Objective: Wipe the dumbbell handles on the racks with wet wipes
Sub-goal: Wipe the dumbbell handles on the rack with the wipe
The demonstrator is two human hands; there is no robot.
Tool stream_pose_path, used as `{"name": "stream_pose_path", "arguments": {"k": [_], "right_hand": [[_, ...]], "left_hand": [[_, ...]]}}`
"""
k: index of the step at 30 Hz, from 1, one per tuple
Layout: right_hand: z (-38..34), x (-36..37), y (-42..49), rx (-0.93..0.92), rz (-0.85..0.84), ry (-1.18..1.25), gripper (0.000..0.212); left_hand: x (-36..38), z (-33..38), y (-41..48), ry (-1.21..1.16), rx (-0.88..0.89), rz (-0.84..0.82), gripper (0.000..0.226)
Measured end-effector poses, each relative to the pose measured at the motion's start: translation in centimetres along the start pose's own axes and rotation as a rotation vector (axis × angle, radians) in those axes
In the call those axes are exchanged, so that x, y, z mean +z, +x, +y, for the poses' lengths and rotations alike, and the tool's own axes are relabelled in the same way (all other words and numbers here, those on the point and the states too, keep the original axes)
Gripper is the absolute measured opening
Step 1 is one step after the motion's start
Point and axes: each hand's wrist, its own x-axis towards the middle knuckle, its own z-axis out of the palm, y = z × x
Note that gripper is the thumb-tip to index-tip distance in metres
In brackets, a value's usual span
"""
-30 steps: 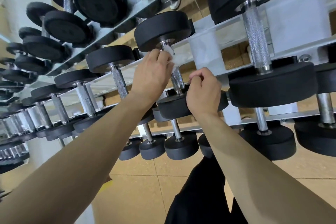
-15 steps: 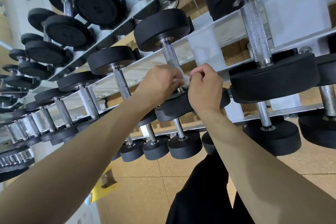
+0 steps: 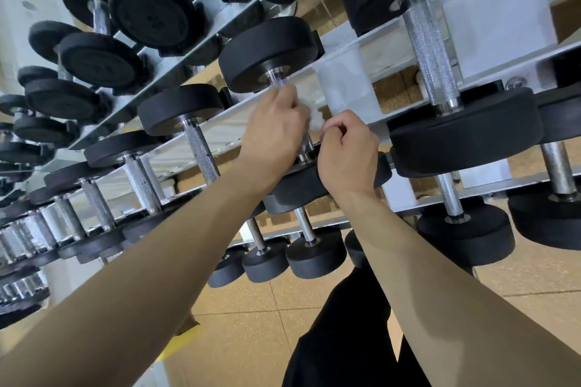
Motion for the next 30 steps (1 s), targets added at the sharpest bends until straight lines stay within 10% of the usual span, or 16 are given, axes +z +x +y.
{"name": "stream_pose_path", "arguments": {"k": [7, 15, 21, 25, 30], "right_hand": [[0.0, -0.1, 0.0, 0.005, -0.011, -0.003, 0.022], [0.2, 0.0, -0.1, -0.048, -0.002, 0.009, 0.023], [0.3, 0.1, 0.0, -0.050, -0.002, -0.015, 0.024], [-0.1, 0.1, 0.1, 0.019, -0.026, -0.076, 0.026], [-0.4, 0.2, 0.1, 0.038, -0.011, -0.093, 0.031]], "left_hand": [[-0.5, -2.3, -1.7, -0.236, 0.304, -0.136, 0.011], [0.4, -2.0, 1.6, -0.037, -0.155, 0.335, 0.018], [0.4, -2.5, -1.5, -0.488, 0.023, -0.161, 0.010], [0.0, -3.5, -4.2, -0.856, -0.299, -0.284, 0.010], [1.5, -3.7, -6.1, -1.340, -0.922, 0.149, 0.016]]}}
